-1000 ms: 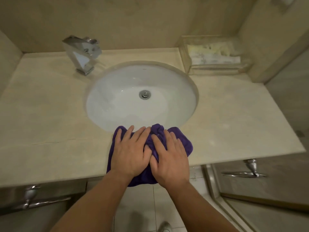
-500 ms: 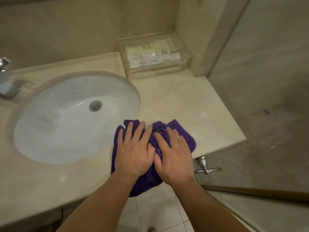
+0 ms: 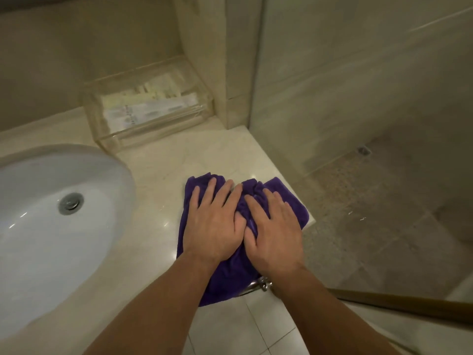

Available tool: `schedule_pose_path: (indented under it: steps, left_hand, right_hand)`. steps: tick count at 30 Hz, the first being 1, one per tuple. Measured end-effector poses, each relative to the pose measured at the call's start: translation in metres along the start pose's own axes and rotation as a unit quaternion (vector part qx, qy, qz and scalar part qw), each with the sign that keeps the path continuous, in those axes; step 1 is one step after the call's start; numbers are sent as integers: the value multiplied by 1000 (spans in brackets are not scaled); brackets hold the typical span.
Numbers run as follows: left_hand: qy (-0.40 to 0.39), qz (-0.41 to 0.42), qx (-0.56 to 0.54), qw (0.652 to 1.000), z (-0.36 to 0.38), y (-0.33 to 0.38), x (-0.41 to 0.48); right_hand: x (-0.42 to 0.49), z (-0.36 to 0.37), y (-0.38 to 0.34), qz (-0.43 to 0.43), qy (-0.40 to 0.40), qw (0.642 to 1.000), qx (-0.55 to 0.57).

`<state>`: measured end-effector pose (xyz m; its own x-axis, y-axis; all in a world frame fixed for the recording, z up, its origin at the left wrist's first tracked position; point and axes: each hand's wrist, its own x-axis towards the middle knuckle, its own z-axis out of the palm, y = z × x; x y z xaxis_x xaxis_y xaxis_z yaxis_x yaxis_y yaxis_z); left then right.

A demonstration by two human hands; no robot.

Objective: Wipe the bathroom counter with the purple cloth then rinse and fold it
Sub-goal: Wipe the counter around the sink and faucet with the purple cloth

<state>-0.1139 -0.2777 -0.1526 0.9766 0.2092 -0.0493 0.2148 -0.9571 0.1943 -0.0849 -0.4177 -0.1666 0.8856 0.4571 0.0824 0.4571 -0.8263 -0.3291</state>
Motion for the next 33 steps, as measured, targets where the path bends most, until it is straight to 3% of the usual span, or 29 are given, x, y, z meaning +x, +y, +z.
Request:
schedule_pose_path:
  steps: [8, 15, 24, 33]
  left_hand:
    - [-14, 53, -18, 998, 0, 29, 41]
    - [6, 25, -46, 999, 0, 17, 39]
    - [22, -42, -54, 997, -15, -77, 51]
    - [28, -44, -58, 997, -31, -148, 103]
  right_hand:
    - [17, -10, 30, 65, -7, 998, 4]
    - [30, -8, 10, 83, -10, 996, -16]
    - [78, 25, -72, 43, -28, 999, -9]
    - [148, 47, -122, 42, -39, 998, -12]
